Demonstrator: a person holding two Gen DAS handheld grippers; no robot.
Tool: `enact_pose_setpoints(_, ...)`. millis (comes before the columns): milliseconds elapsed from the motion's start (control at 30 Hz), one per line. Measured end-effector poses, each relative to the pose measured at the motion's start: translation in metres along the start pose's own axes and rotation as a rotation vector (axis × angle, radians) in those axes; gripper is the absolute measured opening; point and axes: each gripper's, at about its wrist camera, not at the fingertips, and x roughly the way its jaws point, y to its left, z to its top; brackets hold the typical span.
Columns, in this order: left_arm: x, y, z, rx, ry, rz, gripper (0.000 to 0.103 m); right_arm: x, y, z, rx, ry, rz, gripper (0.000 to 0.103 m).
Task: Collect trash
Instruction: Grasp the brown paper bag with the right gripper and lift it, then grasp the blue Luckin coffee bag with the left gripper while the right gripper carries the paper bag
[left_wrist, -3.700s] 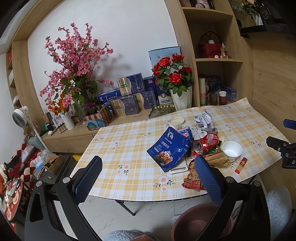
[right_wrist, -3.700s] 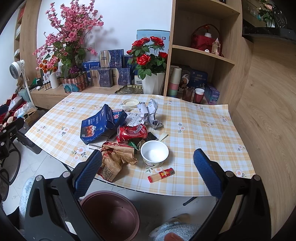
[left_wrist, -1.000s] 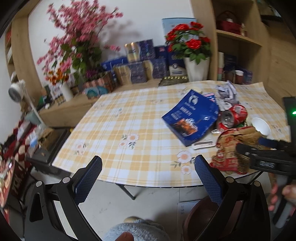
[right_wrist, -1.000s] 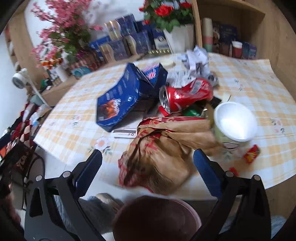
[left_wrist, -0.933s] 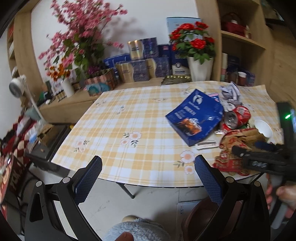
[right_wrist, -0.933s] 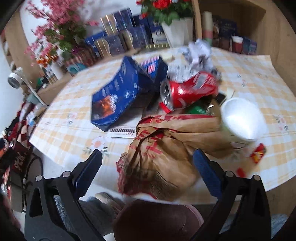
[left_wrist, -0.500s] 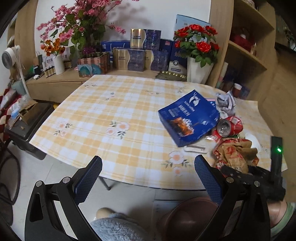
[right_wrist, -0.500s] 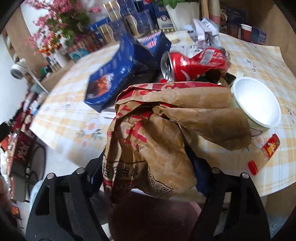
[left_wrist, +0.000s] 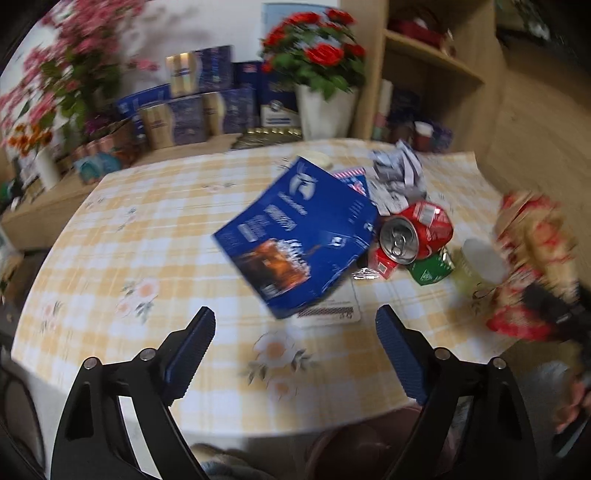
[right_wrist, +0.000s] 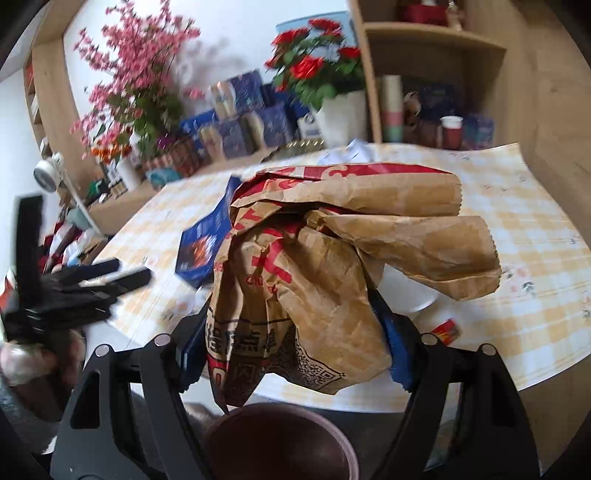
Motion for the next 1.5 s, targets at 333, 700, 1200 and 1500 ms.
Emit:
enact_pose_setpoints(333,0.090,-0.065,0.023,0.381,-0.004,0.255,0.074,-0.011,-0.045,0.005,0.094,-0.057,0.014,0.077)
enact_pose_setpoints(700,0.098,-0.062,0.036,0.386,-0.016,0.285,0.023,-0.013,-0.056,0.002,0.100,-0.069,0.028,0.077)
enact_pose_setpoints(1200,-0.016,0.039,0.054,-0.038,-0.007,0.105,0.015,-0.016,-0.039,-0.001,0.079,-0.065,0.072,0.077)
enact_pose_setpoints(1500,-0.066,0.027,0.027,-0.043,-0.034,0.041,0.015,-0.032,-0.021,-0.007,0.048,-0.050,0.093,0.077)
